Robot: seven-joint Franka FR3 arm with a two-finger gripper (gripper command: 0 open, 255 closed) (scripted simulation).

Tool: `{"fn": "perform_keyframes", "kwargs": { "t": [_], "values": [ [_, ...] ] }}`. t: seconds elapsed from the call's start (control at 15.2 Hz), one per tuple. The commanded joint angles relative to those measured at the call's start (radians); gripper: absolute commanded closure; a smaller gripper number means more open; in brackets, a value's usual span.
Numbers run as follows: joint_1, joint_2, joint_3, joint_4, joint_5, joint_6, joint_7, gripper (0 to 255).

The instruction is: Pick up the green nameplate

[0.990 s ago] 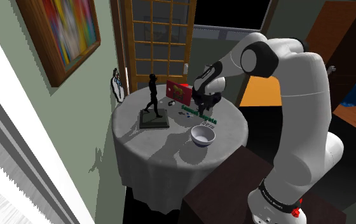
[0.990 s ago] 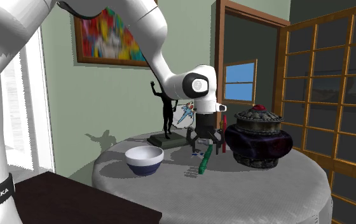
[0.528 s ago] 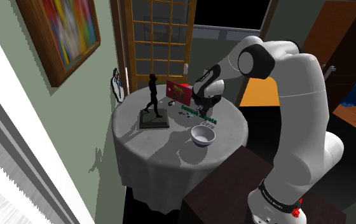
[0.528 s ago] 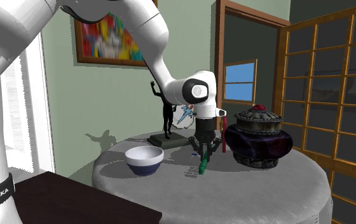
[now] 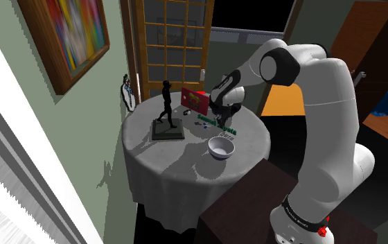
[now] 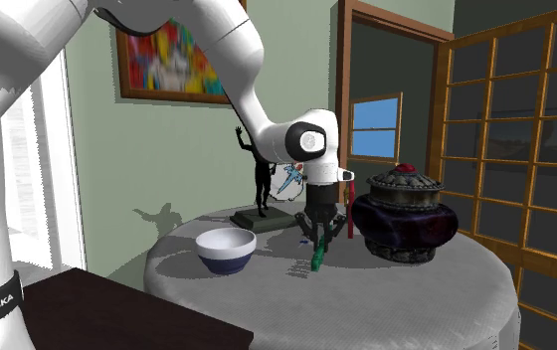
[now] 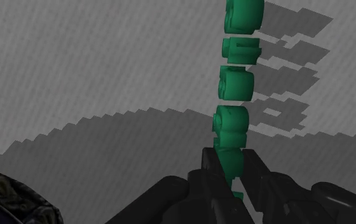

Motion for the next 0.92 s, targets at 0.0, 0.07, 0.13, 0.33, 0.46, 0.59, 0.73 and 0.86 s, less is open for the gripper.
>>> {"fn": "perform_keyframes", "kwargs": {
  "t": [0.0,0.07,0.13,0.33,0.46,0.59,0.73,0.86],
  "values": [
    [0.002,-0.017,-0.004,-0.002,-0.004,-0.015,0.001,255],
    [0.004,-0.027,-0.006,-0.003,-0.006,-0.024,0.002,255],
    [0.005,-0.037,-0.008,-0.003,-0.009,-0.033,0.004,255],
    [0.01,-0.067,-0.014,-0.004,-0.016,-0.062,0.007,255],
    [0.013,-0.086,-0.017,-0.004,-0.022,-0.081,0.01,255],
    [0.015,-0.105,-0.021,-0.003,-0.027,-0.101,0.012,255],
    [0.018,-0.123,-0.024,-0.001,-0.032,-0.121,0.014,255],
    [0.02,-0.141,-0.027,0.002,-0.037,-0.141,0.017,255]
  ]
}}
